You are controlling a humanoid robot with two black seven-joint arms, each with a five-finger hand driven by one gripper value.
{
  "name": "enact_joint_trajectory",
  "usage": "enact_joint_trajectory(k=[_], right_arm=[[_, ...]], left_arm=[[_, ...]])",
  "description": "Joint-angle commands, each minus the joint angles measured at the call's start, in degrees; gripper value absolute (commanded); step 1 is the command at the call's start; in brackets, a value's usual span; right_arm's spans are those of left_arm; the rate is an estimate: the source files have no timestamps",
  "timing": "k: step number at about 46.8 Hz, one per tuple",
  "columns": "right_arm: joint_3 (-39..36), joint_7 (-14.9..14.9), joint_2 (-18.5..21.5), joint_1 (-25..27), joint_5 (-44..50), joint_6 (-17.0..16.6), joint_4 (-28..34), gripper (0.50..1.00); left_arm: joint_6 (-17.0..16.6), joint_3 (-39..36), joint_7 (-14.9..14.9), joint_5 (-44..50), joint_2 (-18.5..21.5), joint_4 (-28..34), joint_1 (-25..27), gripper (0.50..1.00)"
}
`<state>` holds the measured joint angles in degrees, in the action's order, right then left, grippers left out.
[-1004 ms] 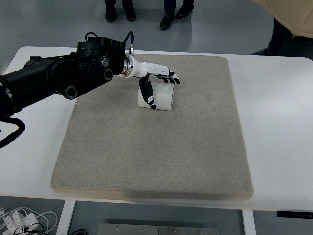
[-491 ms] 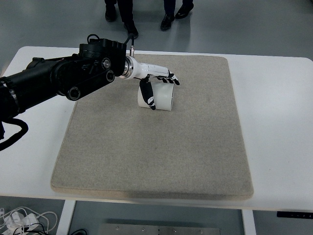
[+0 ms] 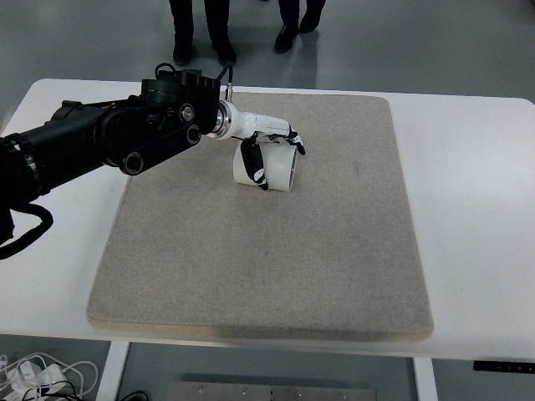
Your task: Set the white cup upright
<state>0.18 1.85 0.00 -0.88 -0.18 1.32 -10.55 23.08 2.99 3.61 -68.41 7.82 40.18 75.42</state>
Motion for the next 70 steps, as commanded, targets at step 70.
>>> enact_joint_trajectory(k=[70], right_arm=[[0.0,0.0,0.0,0.0,0.0,0.0,0.0,0.952]], left_arm=[[11.92,21.1,16.77,54.52,3.87,-15.48,-13.28,0.555]])
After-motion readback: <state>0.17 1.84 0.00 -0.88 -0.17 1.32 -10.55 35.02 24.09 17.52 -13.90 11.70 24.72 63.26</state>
